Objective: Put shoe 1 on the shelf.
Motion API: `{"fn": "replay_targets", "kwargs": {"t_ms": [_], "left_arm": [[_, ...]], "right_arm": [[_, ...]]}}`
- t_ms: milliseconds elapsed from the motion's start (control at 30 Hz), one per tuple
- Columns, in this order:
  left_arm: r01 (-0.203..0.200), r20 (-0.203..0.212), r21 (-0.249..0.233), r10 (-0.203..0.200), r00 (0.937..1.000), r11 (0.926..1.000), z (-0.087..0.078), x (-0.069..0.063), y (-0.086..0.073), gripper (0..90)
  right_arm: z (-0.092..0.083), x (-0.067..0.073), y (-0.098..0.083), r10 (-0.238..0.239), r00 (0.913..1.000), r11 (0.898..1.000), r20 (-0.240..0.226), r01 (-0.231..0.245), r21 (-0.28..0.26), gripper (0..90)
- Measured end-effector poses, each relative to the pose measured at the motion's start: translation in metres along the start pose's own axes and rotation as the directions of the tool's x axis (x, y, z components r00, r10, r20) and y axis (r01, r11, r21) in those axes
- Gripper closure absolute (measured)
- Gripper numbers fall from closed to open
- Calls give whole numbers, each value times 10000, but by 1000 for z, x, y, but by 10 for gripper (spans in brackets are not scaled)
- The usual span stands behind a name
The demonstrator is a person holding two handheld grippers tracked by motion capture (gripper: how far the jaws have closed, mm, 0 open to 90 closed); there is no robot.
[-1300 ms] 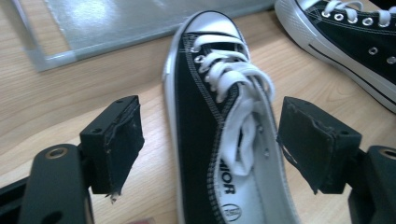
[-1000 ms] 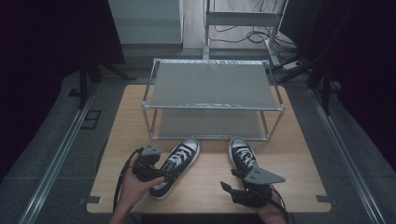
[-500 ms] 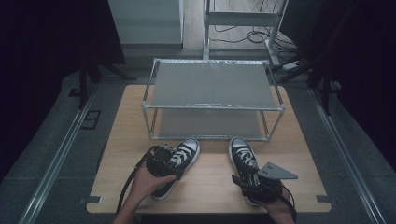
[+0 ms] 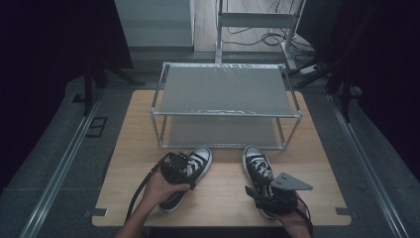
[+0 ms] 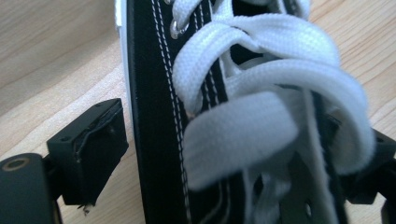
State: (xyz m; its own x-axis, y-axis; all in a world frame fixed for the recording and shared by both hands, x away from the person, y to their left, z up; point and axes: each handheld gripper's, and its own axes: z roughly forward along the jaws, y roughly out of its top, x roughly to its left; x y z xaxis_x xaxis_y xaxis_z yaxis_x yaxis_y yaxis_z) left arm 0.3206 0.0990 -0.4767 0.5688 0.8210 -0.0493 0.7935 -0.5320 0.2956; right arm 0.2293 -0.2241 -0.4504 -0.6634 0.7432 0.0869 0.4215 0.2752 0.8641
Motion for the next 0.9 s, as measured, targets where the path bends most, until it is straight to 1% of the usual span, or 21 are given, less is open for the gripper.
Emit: {"fn": "replay_targets", "kwargs": {"t_ms": [33,100,200,267,300,333,467,533,567,600,633,667,700,733,767,800,833,867,900], "left_arm": [[50,-20,46,-49,10000,10000,2,-1,1,98],[-69,-16,271,69,10000,9996,3,0,3,98],[75,186,408,-83,9998,9991,6,1,5,111],[84,245,431,-94,9997,9990,6,2,5,112],[162,288,369,-173,9994,9992,5,2,5,116],[151,314,351,-162,9994,9993,5,3,4,121],[274,523,122,-280,9982,9996,4,6,1,138],[195,537,65,-198,9984,9998,3,7,0,142],[125,629,20,-126,9979,9999,1,8,0,143],[207,761,-159,-195,9969,9997,0,8,-1,144],[153,861,-213,-134,9962,9997,-2,8,-1,144],[137,1073,-402,-93,9942,9991,-5,9,-2,145],[51,1168,-449,1,9932,9990,-7,9,-2,146],[-28,1284,-619,108,9917,9981,-12,9,-2,146],[-28,1284,-619,108,9917,9981,-12,9,-2,146],[-113,1402,-857,232,9899,9963,-21,7,-3,146],[-169,1459,-985,312,9888,9950,-26,7,-3,146],[-185,1535,-1122,358,9875,9935,-30,6,-3,146],[-185,1535,-1122,358,9875,9935,-30,6,-3,146]], "right_arm": [[0,0,0,19,10000,10000,31,-19,5,401],[0,-1,0,50,10000,10000,70,-50,2,401],[-1,-2,0,66,9999,10000,91,-66,-44,402],[-2,-2,0,94,9999,9999,107,-93,-60,403],[-2,-3,0,100,9999,9999,115,-100,-60,403],[-2,-3,0,110,9999,9999,123,-109,-63,403],[-3,-4,0,99,9999,9999,138,-97,-119,404],[-4,-4,1,125,9998,9998,146,-123,-124,404],[-5,-5,1,126,9998,9999,136,-124,-111,404],[-6,-5,1,132,9998,9998,166,-130,-136,405],[-6,-6,1,173,9997,9997,190,-170,-163,405],[-7,-7,1,194,9996,9996,212,-190,-191,406],[-8,-8,1,213,9995,9996,232,-208,-208,406],[-8,-9,1,250,9993,9995,261,-245,-220,407],[-9,-10,1,285,9992,9993,296,-277,-253,407],[-9,-10,1,297,9991,9993,304,-290,-251,408],[-10,-11,2,321,9989,9991,328,-311,-291,408],[-11,-12,2,327,9989,9991,334,-317,-291,408],[-11,-12,2,327,9989,9991,334,-317,-291,408]]}}
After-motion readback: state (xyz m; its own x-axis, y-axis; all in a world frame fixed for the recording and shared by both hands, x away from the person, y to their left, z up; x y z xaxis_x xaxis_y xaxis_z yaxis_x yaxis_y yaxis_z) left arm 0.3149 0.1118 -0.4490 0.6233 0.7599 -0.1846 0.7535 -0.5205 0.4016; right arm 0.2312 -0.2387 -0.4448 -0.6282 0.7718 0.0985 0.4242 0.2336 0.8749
